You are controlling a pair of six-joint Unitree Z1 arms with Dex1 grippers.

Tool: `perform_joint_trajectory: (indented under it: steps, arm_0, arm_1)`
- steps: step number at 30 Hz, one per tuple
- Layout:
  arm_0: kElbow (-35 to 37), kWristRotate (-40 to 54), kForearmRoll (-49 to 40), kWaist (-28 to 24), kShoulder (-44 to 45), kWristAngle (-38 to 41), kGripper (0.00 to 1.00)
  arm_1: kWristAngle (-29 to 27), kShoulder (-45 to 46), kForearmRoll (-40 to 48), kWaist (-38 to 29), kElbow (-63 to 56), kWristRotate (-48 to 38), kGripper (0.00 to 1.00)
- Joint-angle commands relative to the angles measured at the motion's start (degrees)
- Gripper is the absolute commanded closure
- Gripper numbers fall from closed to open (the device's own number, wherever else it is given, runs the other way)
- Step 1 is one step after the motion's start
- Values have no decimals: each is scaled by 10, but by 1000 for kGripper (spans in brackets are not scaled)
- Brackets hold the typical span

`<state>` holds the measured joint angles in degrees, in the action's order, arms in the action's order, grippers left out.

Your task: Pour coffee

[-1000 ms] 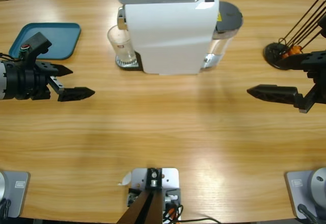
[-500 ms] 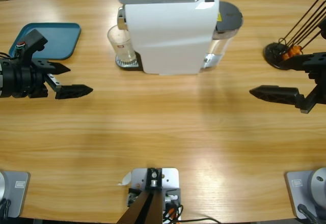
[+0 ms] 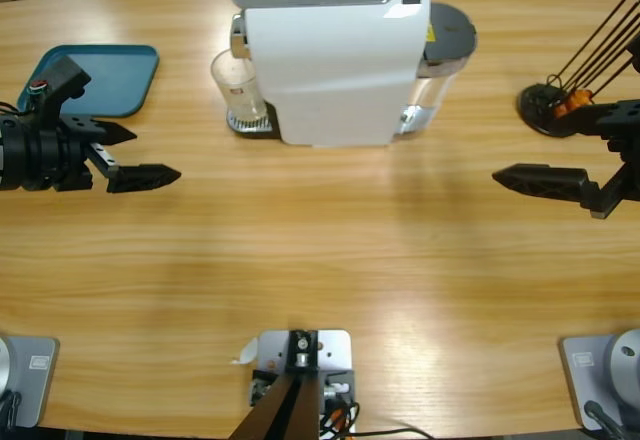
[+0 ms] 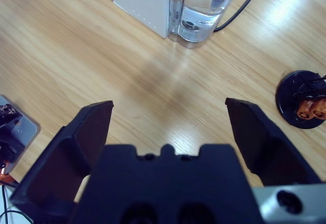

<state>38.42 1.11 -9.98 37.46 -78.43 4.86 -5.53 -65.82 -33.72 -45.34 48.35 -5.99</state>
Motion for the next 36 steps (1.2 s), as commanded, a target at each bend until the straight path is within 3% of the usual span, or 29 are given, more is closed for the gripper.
perform_joint_trajectory:
  steps: [1,36]
  arm_0:
    - [-19,5,5,-8,5,9,9]
    - [-18,5,2,-8,18,15,18]
  arm_1:
    - [-9,5,-8,-5,-12,7,0]
    - [-22,19,-11,-5,-14,11,4]
